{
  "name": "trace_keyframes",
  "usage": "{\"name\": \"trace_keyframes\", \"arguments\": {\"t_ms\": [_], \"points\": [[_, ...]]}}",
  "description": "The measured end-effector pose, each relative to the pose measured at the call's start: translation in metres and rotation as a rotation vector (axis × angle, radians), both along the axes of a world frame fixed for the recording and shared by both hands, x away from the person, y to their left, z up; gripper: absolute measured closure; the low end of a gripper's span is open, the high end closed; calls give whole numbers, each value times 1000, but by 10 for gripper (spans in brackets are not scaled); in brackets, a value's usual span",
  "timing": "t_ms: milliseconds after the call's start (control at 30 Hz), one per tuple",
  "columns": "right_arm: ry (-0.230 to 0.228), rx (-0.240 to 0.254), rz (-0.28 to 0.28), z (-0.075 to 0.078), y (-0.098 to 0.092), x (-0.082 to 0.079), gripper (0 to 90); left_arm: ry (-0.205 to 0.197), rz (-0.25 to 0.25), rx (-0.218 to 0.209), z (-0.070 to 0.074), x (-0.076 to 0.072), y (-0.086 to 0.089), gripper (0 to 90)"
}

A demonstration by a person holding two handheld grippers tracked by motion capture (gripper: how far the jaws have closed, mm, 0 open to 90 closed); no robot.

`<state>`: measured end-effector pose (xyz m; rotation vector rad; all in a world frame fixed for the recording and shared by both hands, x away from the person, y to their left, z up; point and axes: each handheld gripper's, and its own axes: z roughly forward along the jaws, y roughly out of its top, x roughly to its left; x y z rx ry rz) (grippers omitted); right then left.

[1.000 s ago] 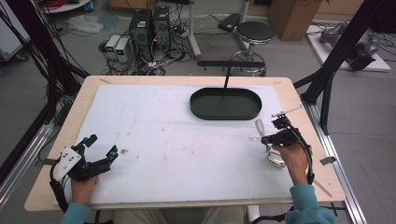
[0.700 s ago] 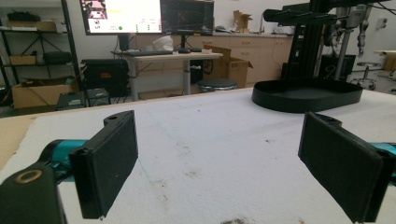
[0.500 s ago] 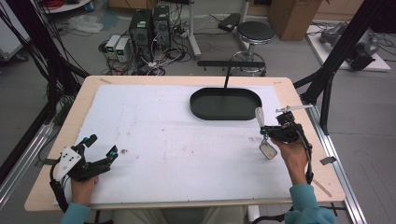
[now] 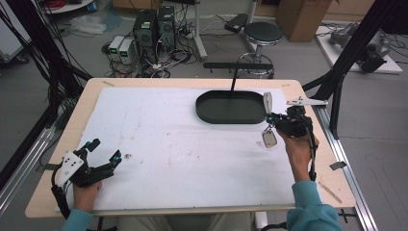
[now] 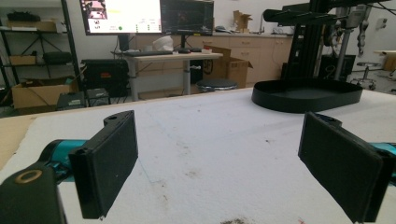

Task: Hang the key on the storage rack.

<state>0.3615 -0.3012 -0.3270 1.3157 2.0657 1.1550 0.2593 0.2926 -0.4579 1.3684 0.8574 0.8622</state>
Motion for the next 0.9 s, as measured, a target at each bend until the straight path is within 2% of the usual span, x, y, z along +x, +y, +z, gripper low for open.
{"name": "trace_keyframes", "arguments": {"t_ms": [100, 133, 200, 333, 500, 567, 667, 800, 900], "points": [[-21, 4, -11, 6, 1, 3, 823, -1, 1, 0, 0, 0, 0, 124], [-47, -1, -21, 11, 2, 5, 824, -1, 1, -1, 0, 0, 0, 124], [-68, -2, -31, 15, 3, 8, 823, -1, 1, -1, 0, 0, 0, 123], [-96, 1, -44, 22, 5, 16, 823, 0, 1, -1, 0, 0, 0, 124], [-115, 1, -60, 27, 7, 23, 823, 1, 1, -1, 0, 0, 0, 124], [-132, -33, -70, 30, 10, 29, 823, 1, 1, -1, 0, 0, 0, 124], [-150, -45, -79, 33, 11, 37, 823, 0, 1, -1, 0, 0, 0, 124], [-151, -47, -94, 35, 10, 47, 823, -1, 1, -2, 0, 0, 0, 124], [-161, -30, -109, 35, 6, 58, 824, 0, 1, -5, 0, 0, 0, 124]]}}
